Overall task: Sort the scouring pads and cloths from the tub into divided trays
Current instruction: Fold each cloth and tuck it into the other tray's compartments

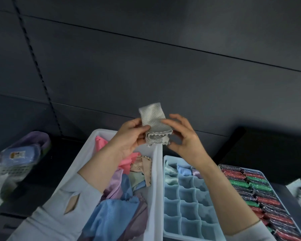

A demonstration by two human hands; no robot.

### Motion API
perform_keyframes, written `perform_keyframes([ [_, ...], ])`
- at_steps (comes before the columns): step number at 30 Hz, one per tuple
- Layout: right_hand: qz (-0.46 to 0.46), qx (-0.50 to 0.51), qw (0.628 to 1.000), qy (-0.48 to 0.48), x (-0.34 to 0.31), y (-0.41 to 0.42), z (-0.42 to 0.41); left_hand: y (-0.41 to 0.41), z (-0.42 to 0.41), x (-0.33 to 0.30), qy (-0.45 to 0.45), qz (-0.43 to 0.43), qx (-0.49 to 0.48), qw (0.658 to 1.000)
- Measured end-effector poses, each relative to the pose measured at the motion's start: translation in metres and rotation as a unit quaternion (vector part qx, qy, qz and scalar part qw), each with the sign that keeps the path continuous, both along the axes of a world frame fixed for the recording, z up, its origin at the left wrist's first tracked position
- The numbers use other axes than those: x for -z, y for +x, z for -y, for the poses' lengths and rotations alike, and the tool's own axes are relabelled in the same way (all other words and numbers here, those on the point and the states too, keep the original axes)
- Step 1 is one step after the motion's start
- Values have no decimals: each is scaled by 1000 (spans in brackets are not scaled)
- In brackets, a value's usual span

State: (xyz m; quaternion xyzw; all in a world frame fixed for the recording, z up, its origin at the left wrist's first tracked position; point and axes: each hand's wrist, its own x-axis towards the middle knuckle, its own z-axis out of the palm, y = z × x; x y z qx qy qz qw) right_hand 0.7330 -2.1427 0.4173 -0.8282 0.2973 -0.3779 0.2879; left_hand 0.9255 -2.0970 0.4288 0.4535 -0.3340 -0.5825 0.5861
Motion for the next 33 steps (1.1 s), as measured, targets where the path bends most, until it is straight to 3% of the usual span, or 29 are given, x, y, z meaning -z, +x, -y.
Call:
perform_keyframes([
  [4, 58, 12, 998, -7, -3, 8, -8, -1, 0, -2, 11, -19, 6, 1000],
  [10, 69, 45, 994, 78, -12, 9, -9, -1, -6, 1, -20, -2, 55, 998],
  [14, 112, 92, 974, 177, -7, 11, -5, -7, -9, 3, -33, 1, 61, 998],
  [18, 145, 109, 960, 213, -9, 14, -6, -7, -14, 6, -60, 27, 97, 993],
  [20, 145, 117, 960, 209, -9, 15, -7, -10, -18, 7, -78, 90, 114, 986],
  [24, 126, 123, 958, 226, -5, 15, -10, -18, -14, 16, -97, 194, 3, 976],
  [29, 164, 41, 914, 368, -5, 2, -14, -18, -16, 23, -98, 130, 15, 987],
  [33, 189, 22, 910, 369, -2, -5, -17, -19, -20, 25, -105, 118, 37, 987],
])
